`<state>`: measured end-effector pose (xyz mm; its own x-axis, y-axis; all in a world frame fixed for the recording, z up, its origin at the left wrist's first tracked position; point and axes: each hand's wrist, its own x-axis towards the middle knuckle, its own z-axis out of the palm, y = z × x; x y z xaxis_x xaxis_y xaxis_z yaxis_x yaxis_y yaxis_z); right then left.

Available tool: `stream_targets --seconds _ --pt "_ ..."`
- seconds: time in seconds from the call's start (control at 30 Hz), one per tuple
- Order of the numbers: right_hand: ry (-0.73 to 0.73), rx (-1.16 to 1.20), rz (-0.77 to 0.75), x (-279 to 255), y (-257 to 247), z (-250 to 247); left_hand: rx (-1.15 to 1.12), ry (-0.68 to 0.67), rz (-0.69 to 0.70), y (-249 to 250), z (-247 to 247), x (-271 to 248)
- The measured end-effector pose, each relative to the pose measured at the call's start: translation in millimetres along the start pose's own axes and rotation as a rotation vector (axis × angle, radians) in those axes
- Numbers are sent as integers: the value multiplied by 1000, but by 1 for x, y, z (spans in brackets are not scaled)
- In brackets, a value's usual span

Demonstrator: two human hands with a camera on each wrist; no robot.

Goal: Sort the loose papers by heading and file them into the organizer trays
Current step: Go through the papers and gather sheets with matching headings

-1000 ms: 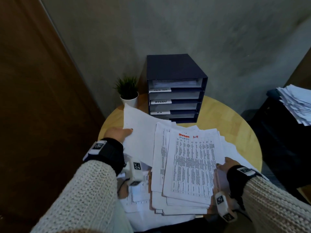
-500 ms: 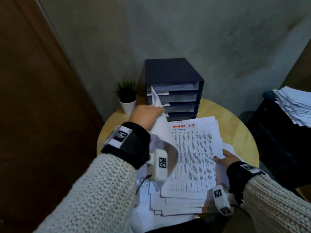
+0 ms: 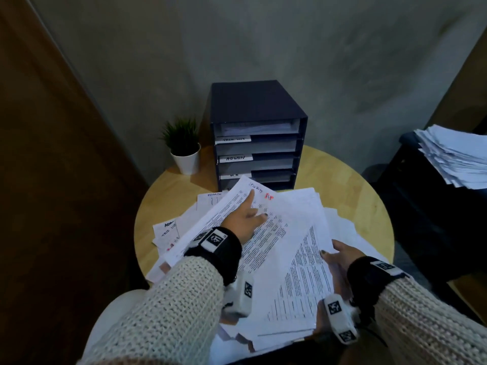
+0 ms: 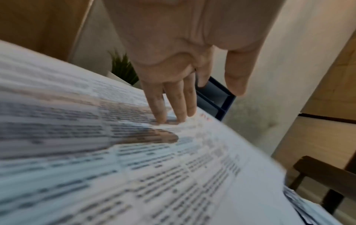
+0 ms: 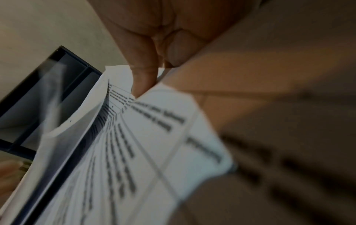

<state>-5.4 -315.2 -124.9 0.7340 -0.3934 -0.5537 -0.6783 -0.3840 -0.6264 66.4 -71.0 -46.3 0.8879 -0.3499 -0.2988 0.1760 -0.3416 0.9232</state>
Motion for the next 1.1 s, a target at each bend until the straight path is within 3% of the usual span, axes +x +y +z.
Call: stream_targets --seconds 0.03,0.1,0.17,0.23,0.37,0.6,0.7,0.97,1.1 --pt "-3 6 0 2 1 1 -3 29 0 -7 -5 5" --pt "-3 20 4 6 5 3 229 153 9 -18 -18 14" --pt "-13 55 9 10 7 4 569 293 -84 -24 -36 19" --pt "-18 71 10 8 5 4 720 353 -214 -30 -56 21" --pt "-22 71 -6 4 1 2 480 375 -216 -44 -74 16" --pt "-8 78 -30 -3 -3 1 455 293 -282 -56 -86 4" --pt "13 120 -21 -5 -3 -1 318 278 -279 -66 -91 0" --pt "50 373 -30 -7 -13 3 115 198 -167 -64 -58 -13" --pt "9 527 -62 -4 -13 6 156 220 -153 -57 -39 -12"
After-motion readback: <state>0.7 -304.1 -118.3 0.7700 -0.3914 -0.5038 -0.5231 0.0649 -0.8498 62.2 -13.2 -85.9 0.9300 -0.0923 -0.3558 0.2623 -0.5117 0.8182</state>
